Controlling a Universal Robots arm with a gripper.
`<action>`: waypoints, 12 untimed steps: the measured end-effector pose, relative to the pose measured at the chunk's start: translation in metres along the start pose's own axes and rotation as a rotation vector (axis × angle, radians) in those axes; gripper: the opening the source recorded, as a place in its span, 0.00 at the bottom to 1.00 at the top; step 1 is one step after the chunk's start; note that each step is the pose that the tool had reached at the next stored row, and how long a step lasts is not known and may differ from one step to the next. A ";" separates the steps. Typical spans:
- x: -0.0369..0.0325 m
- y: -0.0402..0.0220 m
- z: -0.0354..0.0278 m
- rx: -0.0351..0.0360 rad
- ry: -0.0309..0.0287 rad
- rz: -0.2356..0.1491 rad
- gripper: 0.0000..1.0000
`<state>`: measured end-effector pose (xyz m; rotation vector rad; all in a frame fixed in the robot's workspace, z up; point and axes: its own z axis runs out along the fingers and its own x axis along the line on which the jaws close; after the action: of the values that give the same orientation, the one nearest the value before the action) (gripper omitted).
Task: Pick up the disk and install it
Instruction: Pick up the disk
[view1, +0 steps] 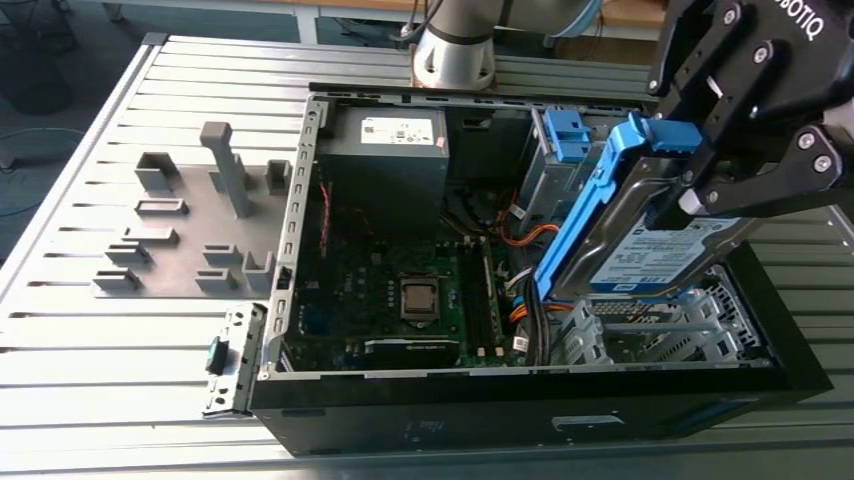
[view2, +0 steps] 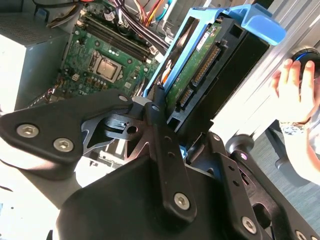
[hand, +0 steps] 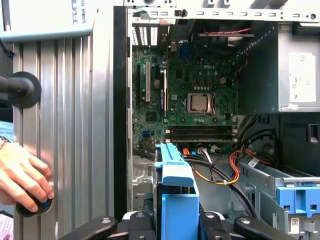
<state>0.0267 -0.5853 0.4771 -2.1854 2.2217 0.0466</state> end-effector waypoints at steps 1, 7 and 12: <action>0.0000 -0.0007 0.0000 0.0000 0.0000 0.000 0.36; -0.0001 -0.0049 0.0001 0.0000 0.0000 0.000 0.36; -0.0001 -0.0091 0.0003 0.0000 0.0000 0.000 0.36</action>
<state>0.0358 -0.5853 0.4768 -2.1853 2.2217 0.0466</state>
